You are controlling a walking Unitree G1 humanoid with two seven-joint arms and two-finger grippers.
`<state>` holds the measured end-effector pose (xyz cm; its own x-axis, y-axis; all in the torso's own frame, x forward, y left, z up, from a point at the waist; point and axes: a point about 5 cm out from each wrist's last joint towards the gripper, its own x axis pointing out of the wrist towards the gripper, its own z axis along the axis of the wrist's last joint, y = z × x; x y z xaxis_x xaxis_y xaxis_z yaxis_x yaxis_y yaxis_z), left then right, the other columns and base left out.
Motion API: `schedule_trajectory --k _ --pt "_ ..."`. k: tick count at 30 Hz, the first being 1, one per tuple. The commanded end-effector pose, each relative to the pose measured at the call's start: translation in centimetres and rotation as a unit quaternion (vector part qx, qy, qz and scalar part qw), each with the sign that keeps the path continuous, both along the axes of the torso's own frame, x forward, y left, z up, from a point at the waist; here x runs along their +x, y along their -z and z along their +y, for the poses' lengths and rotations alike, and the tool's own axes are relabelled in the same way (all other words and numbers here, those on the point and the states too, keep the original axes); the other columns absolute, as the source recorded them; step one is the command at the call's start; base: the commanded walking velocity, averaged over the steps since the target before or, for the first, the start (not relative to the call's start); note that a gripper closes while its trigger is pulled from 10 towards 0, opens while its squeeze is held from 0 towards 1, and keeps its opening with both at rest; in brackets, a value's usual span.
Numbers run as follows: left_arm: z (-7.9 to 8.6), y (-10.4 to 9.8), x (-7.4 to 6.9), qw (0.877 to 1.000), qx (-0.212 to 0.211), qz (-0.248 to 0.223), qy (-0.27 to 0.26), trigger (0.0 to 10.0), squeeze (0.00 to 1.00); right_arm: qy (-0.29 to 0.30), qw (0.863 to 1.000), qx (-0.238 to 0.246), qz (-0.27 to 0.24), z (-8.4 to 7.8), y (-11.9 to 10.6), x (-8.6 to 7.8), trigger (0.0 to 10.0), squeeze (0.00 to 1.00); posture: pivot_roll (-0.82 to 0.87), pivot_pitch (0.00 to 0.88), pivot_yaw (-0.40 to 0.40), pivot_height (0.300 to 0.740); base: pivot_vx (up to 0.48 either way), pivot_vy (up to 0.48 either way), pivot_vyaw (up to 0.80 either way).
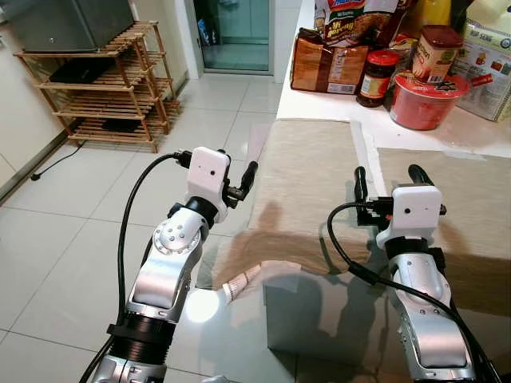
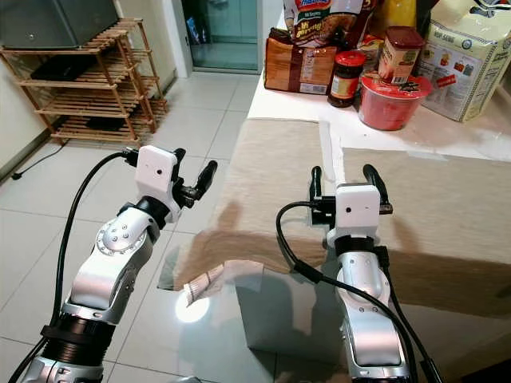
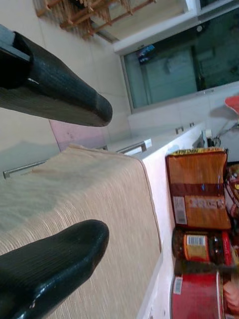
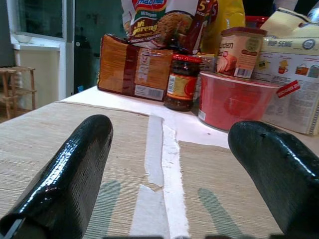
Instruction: Setting the table
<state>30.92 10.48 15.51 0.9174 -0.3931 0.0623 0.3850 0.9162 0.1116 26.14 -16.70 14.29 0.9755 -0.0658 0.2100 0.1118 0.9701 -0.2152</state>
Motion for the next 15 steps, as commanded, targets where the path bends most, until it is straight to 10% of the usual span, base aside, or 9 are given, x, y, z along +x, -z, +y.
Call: schedule_trajectory --k 1,15 --pt "-0.26 -0.53 0.12 1.0 0.001 -0.015 0.013 10.0 0.0 0.005 1.0 -0.002 -0.008 -0.05 -0.26 -0.15 10.0 0.0 -0.01 0.0 0.096 0.74 0.0 0.0 0.0" --pt "-0.94 -1.2 -0.49 0.998 -0.018 -0.044 0.049 10.0 0.0 0.005 1.0 -0.016 -0.006 -0.28 -0.04 0.1 10.0 0.0 0.0 0.0 0.083 0.74 0.0 -0.145 0.0"
